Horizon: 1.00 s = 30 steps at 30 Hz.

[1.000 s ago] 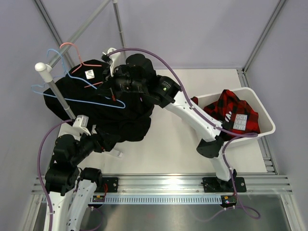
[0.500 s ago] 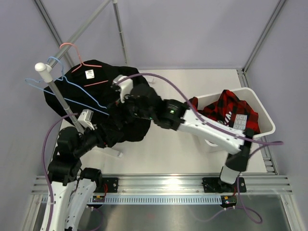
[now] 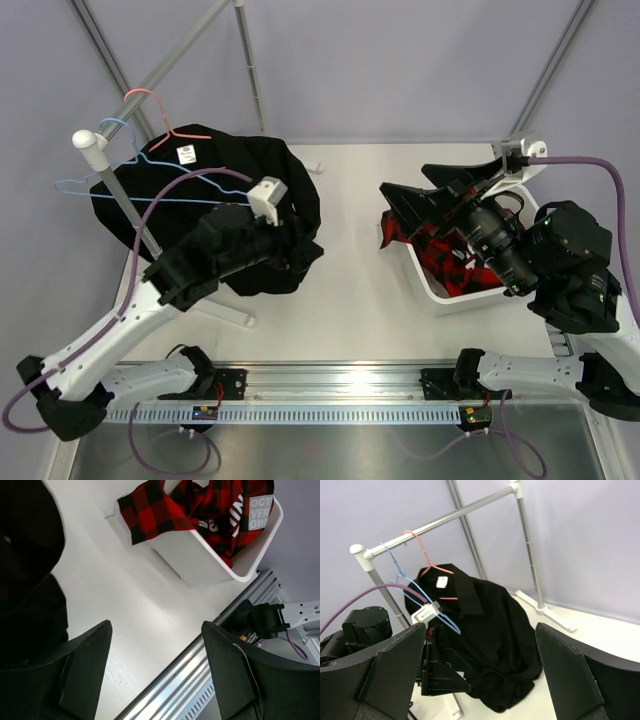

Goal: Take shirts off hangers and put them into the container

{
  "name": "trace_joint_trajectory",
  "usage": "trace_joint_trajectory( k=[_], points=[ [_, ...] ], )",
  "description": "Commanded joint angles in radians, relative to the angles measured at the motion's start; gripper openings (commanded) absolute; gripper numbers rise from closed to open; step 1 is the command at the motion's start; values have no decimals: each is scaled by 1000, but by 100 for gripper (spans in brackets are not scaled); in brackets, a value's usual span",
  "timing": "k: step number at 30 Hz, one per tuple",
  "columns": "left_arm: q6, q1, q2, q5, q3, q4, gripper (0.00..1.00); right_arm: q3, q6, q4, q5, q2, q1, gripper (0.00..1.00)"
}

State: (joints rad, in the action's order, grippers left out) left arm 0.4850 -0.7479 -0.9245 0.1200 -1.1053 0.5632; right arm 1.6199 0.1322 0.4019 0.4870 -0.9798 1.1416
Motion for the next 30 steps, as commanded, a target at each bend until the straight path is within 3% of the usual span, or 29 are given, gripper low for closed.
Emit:
trace_joint_trajectory(
  k=[1, 11, 18, 24, 30],
  points=[
    [-31, -109, -130, -195, -68, -132, 77, -77, 6, 77, 91, 24, -2, 100],
    [-63, -175, -531, -241, -45, -446, 76, -201, 105, 227, 143, 231, -2, 99],
    [-137, -249, -709, -462, 65, -818, 75, -226, 104, 258, 110, 309, -2, 99],
    [-226, -251, -819, -392, 120, -1121, 75, -221, 112, 311, 125, 366, -2, 99],
    [-269, -249, -942, -349, 1, -1126, 82, -222, 112, 334, 133, 403, -2, 99]
  ],
)
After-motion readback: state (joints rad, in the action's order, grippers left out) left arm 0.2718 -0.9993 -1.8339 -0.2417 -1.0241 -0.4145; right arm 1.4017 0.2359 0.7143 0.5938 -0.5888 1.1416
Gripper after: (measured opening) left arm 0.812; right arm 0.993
